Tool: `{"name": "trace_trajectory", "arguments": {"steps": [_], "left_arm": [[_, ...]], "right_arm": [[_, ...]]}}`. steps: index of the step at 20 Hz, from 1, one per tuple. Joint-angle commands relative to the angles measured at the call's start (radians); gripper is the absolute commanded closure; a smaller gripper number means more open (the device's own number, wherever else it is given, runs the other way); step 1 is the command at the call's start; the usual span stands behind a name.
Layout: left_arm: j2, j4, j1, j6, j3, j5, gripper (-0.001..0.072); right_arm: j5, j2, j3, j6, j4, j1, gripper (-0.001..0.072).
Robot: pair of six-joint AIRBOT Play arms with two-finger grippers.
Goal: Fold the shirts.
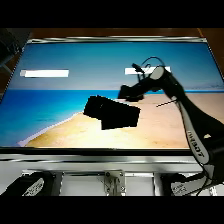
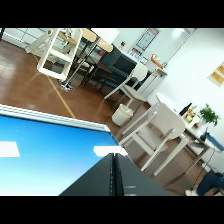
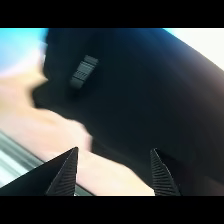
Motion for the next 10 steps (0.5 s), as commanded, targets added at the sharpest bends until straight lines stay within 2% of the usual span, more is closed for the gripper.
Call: {"name": "trace_trajectory", "arguments": {"steps": [1, 3, 5, 7, 10], "left_arm": [[0.005, 0.046, 0.005, 0.0, 0.0, -0.014, 0.0665], [0.005, 0.046, 0.005, 0.0, 0.0, -0.014, 0.0665], [0.005, 0.046, 0.004, -0.004, 0.0, -0.016, 0.0665], [0.005, 0.047, 0.004, -0.047, 0.0, -0.021, 0.0665], [0.005, 0.047, 0.004, -0.049, 0.0, -0.043, 0.0665]], "right_arm": [[0.264, 0.04, -0.026, 0.062, -0.244, -0.173, 0.0034], [0.168, 0.04, -0.127, 0.046, -0.088, -0.229, 0.0034], [0.019, 0.037, -0.248, 0.039, -0.001, -0.225, 0.0034], [-0.089, 0.007, -0.326, 0.011, 0.106, -0.211, 0.0035], [-0.121, -0.084, -0.342, -0.098, 0.277, -0.166, 0.0035]]}}
